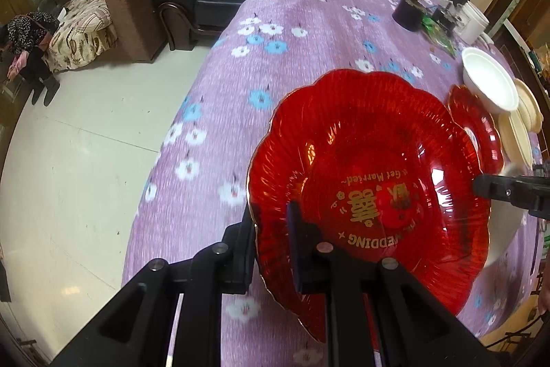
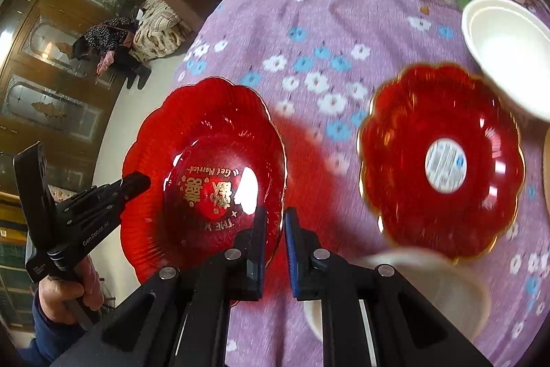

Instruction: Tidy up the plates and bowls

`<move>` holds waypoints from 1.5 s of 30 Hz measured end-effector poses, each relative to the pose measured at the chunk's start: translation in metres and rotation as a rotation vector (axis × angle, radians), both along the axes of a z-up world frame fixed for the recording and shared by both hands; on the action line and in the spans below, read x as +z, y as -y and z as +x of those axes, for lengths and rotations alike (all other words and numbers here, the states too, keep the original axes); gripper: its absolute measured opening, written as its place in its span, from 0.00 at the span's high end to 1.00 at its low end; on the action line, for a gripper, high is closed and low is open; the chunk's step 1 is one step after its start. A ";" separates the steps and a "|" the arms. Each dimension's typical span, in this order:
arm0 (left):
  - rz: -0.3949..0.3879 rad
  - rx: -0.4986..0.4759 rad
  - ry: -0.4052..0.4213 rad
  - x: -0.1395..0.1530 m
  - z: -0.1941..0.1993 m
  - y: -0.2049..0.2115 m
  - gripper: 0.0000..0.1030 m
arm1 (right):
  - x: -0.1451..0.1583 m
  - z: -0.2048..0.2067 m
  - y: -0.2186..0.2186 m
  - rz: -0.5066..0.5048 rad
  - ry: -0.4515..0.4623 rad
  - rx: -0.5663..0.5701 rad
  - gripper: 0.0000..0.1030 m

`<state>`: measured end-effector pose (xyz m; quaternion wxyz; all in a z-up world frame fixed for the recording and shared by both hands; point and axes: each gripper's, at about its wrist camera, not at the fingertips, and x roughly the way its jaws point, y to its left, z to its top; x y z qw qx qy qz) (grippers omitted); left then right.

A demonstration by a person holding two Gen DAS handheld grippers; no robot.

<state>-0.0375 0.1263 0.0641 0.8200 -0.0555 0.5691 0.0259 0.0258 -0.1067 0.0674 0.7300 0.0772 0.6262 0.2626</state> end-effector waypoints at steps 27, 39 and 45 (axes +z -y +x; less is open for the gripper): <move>0.001 -0.048 0.005 -0.023 -0.015 0.033 0.84 | -0.019 -0.058 0.037 -0.050 -0.002 -0.061 0.88; 0.009 -0.019 0.047 -0.002 -0.021 0.025 0.73 | -0.001 -0.064 0.054 0.011 0.032 -0.098 0.86; 0.055 -0.025 0.086 0.019 -0.024 0.029 0.66 | 0.017 -0.082 0.071 0.047 0.084 -0.120 0.86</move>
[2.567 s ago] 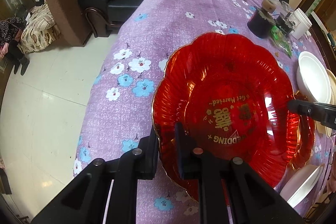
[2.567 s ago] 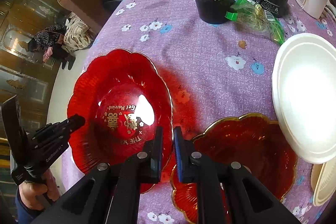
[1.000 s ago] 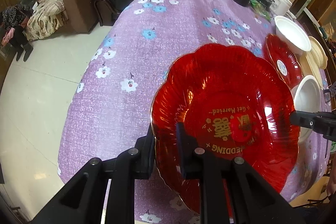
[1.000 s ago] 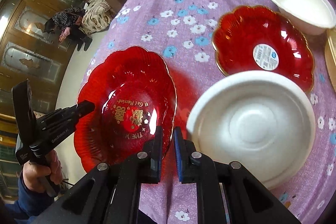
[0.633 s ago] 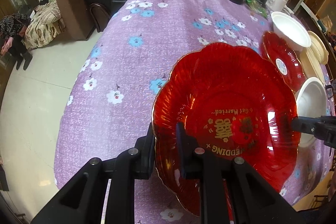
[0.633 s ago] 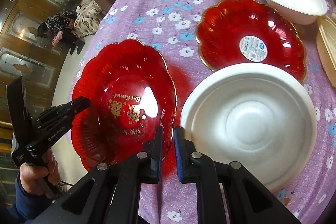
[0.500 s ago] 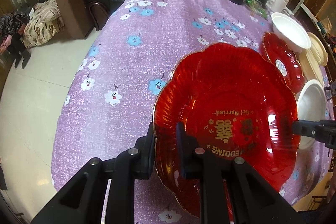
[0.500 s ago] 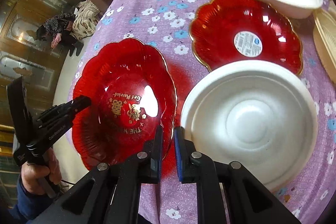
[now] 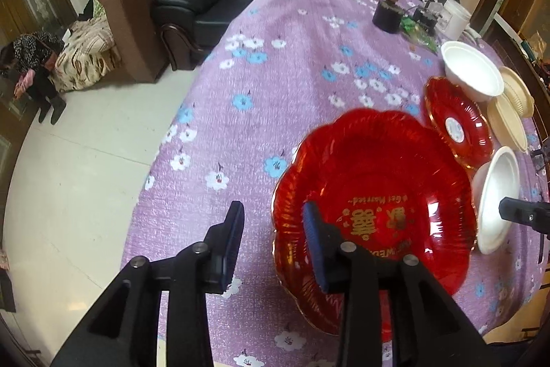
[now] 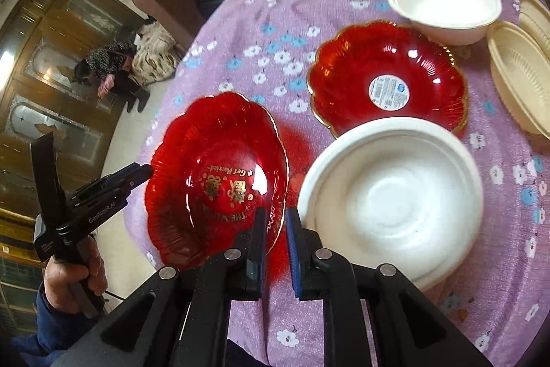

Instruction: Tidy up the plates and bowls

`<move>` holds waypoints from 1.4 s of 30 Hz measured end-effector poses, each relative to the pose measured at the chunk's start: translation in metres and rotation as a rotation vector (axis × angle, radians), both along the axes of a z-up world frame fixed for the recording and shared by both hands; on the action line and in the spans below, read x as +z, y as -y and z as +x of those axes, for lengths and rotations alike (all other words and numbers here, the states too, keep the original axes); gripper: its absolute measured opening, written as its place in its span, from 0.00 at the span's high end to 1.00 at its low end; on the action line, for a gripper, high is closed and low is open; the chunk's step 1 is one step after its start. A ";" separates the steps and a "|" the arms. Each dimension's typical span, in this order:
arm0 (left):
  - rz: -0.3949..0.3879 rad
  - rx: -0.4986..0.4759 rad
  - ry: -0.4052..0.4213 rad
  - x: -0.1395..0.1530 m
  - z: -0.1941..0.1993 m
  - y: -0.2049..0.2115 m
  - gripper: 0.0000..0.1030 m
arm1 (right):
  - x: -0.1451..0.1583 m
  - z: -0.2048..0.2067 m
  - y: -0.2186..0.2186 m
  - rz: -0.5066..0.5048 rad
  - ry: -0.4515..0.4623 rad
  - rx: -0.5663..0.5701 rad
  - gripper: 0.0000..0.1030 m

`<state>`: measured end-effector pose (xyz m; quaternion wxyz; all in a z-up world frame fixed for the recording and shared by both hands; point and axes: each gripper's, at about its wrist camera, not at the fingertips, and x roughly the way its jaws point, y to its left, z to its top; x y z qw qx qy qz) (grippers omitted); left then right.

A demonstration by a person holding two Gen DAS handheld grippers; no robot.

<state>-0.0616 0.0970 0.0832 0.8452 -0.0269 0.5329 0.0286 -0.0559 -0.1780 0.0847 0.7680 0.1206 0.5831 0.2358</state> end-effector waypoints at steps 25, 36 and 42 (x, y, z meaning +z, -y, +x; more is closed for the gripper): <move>-0.006 -0.293 -0.036 0.023 0.096 0.145 0.61 | 0.012 0.014 0.158 0.098 -0.008 -0.311 0.87; -0.076 -0.277 -0.148 -0.014 0.159 0.170 0.60 | -0.005 0.069 0.160 0.064 -0.063 -0.307 0.87; -0.097 -0.232 -0.185 -0.032 0.176 0.165 0.60 | -0.021 0.094 0.155 0.030 -0.091 -0.312 0.87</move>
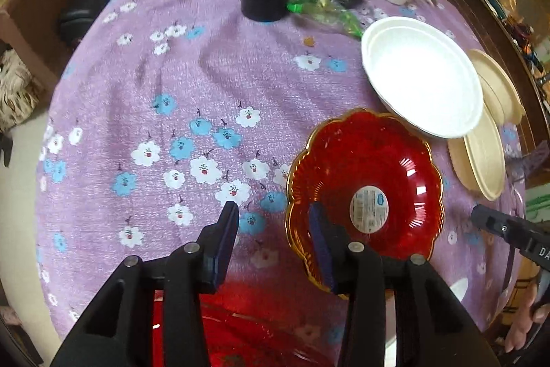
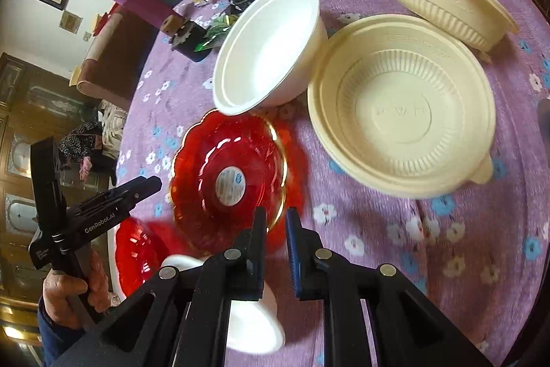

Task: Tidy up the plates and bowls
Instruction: 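Move the left gripper to the smaller red stickered plate and grasp its rim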

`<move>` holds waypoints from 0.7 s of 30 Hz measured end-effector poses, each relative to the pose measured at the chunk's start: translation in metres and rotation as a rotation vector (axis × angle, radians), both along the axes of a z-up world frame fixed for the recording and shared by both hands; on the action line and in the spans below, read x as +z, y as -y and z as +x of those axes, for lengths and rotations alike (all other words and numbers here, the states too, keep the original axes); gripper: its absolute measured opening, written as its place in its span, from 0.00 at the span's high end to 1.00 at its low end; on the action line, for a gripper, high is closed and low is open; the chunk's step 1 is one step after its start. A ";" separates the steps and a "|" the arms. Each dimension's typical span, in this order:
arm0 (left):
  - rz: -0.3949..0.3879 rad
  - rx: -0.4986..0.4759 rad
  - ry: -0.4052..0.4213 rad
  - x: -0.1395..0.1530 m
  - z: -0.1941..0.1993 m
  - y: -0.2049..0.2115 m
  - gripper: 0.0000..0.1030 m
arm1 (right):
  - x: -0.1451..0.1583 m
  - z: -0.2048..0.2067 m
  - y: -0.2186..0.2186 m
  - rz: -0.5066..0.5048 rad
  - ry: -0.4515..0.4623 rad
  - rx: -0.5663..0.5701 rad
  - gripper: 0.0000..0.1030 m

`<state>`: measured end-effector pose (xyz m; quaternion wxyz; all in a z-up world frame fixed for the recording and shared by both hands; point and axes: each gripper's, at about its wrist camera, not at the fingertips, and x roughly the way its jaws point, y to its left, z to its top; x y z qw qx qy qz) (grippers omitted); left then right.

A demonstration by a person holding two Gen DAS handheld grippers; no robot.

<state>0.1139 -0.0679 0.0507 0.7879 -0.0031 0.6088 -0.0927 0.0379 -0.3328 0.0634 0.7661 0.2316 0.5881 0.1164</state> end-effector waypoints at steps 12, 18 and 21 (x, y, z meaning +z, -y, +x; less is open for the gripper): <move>-0.019 0.012 -0.015 -0.007 0.008 -0.008 0.59 | -0.018 0.017 -0.006 -0.002 -0.046 0.010 0.87; -0.028 0.013 -0.046 -0.017 0.012 -0.007 0.57 | -0.025 0.022 -0.010 -0.011 -0.065 0.016 0.87; -0.039 0.023 -0.065 -0.021 0.014 -0.008 0.53 | -0.028 0.025 -0.012 -0.014 -0.072 0.016 0.87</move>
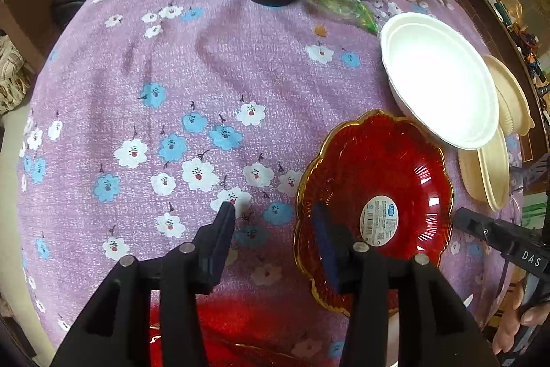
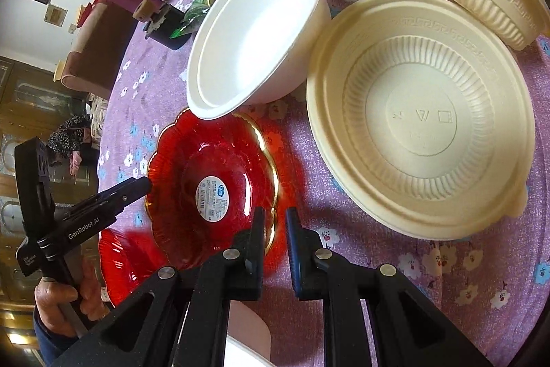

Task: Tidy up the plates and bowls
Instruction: 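Move the left gripper to the smaller red stickered plate and grasp its rim, then lift the smaller red plate and carry it over the large red plate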

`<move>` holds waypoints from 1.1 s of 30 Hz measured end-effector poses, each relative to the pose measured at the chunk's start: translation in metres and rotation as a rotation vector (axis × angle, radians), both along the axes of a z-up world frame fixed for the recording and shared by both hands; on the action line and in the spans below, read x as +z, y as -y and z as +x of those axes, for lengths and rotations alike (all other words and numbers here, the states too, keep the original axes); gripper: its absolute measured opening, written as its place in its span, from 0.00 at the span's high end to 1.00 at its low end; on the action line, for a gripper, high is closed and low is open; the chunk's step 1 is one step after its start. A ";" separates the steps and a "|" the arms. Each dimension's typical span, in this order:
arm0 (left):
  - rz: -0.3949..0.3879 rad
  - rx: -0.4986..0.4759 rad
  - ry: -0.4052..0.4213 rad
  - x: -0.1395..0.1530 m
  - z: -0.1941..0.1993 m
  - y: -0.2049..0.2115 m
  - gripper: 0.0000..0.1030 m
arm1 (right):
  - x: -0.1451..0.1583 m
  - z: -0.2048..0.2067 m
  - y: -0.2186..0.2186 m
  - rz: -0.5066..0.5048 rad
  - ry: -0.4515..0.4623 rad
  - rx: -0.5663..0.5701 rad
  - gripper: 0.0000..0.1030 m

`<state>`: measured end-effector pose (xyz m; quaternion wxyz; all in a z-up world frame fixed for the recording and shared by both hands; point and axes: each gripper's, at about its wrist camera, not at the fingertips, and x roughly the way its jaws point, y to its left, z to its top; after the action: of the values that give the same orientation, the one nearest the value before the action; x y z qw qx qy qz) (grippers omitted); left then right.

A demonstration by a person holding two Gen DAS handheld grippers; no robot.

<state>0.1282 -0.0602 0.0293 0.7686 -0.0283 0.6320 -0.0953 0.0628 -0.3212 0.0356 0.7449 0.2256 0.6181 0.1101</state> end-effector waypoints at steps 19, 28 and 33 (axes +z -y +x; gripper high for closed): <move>-0.021 -0.046 0.021 0.003 0.000 0.016 0.89 | -0.002 0.001 -0.010 -0.002 0.020 0.013 0.88; -0.018 -0.014 0.067 0.024 -0.001 -0.004 0.89 | 0.013 0.003 -0.024 0.014 0.042 0.024 0.88; -0.013 -0.005 0.098 0.037 -0.005 -0.011 0.89 | 0.024 0.003 -0.035 0.012 0.063 0.045 0.88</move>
<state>0.1233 -0.0495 0.0662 0.7981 -0.0270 0.5931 -0.1025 0.0659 -0.2861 0.0592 0.7601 0.2124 0.5986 0.1375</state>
